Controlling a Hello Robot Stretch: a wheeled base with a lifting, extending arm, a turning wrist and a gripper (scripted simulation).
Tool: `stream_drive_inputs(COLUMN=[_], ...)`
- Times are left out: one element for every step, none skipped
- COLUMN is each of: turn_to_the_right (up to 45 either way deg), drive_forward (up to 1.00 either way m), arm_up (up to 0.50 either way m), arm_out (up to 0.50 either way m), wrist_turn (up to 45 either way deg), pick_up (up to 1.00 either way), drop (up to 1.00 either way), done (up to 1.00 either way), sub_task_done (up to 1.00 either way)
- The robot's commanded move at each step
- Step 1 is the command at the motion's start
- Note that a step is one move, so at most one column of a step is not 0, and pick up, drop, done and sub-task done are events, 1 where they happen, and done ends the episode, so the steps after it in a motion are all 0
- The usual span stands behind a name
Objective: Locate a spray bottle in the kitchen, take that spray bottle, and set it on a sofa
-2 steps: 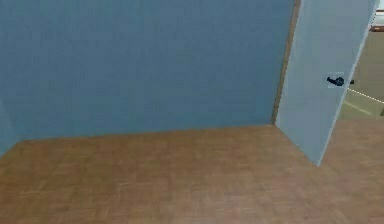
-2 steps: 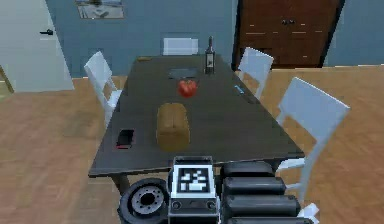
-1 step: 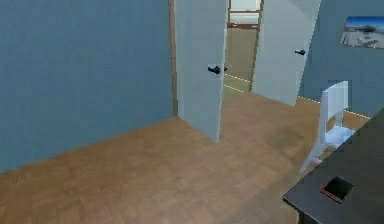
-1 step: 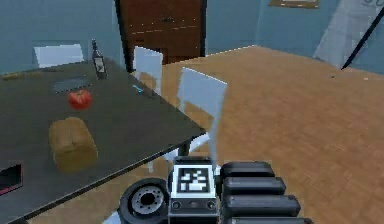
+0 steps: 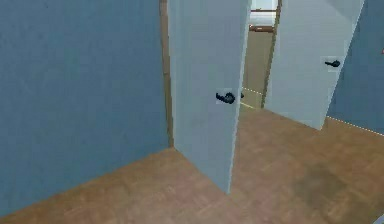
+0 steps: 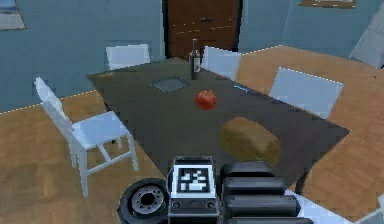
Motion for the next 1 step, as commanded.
stream_drive_inputs(turn_to_the_right=[33.0], drive_forward=[0.00], arm_up=[0.00], arm_out=[0.00], wrist_turn=[0.0], pick_up=[0.00], drop=[0.00], done=[0.00], sub_task_done=[0.00])
